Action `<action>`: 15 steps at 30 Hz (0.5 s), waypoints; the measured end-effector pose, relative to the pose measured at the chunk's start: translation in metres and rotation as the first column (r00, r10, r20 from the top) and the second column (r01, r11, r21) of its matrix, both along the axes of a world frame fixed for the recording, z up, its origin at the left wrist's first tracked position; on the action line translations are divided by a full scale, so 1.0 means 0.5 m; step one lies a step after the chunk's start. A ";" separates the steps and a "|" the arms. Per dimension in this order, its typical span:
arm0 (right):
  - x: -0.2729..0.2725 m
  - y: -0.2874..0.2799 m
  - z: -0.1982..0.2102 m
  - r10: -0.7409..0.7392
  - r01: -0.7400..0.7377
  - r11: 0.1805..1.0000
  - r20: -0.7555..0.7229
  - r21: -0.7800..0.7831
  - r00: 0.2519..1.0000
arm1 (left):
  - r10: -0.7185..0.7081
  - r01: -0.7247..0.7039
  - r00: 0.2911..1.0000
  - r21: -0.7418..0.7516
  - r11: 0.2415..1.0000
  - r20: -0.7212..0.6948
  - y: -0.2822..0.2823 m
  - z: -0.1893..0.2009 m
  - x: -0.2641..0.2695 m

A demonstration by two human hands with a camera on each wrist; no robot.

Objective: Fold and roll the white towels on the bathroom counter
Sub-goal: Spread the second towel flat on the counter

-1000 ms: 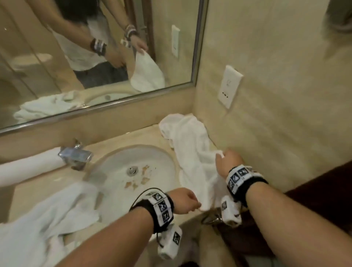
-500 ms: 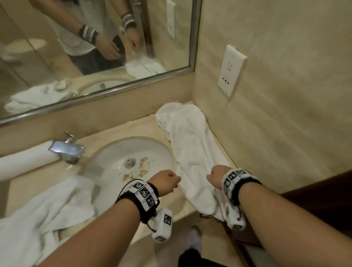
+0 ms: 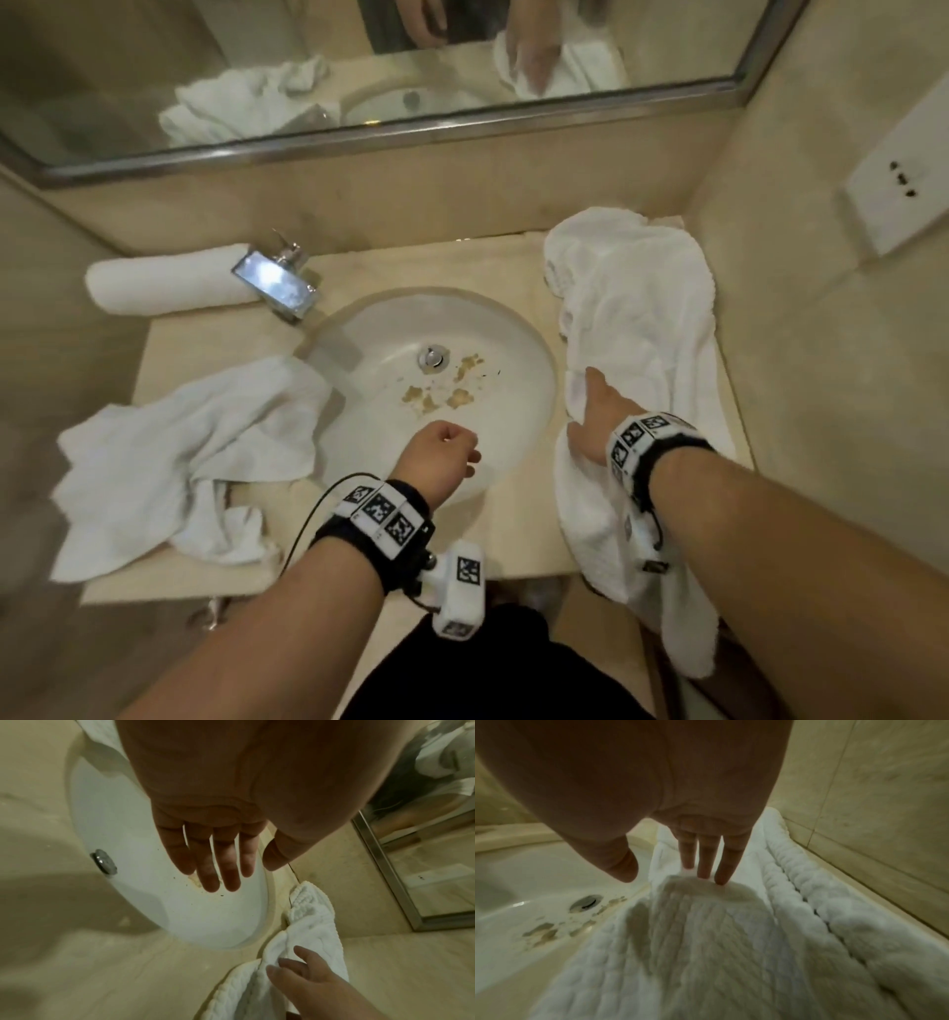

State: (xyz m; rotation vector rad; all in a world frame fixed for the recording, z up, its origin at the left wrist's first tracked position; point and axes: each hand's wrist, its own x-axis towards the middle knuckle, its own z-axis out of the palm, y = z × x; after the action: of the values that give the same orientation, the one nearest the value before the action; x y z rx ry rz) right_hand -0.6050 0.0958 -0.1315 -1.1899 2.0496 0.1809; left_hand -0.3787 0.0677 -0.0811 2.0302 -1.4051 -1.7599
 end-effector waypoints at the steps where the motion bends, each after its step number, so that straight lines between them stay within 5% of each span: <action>1: 0.001 -0.002 -0.010 0.021 -0.020 1.000 -0.022 0.011 1.000 | -0.005 0.005 1.000 0.001 1.000 0.000 -0.006 -0.006 -0.001; 5: 0.011 0.005 -0.024 0.123 -0.123 0.992 -0.144 0.008 0.982 | -0.061 0.061 0.998 0.007 0.998 -0.016 -0.037 -0.035 -0.032; 12: 0.041 0.085 -0.026 0.050 -0.040 0.983 -0.055 0.180 0.997 | -0.232 0.240 0.968 0.089 0.967 -0.096 -0.086 -0.068 -0.120; 15: 0.043 0.133 -0.014 0.161 -0.141 0.952 -0.054 0.271 0.985 | -0.323 0.334 0.940 0.107 0.937 -0.108 -0.105 -0.067 -0.143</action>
State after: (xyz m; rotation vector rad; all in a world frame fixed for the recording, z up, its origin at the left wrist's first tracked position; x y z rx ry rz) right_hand -0.5835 0.1622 -0.1387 -1.1844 1.9239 0.5657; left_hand -0.4500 0.0154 -0.1147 1.8272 -1.7300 -2.0872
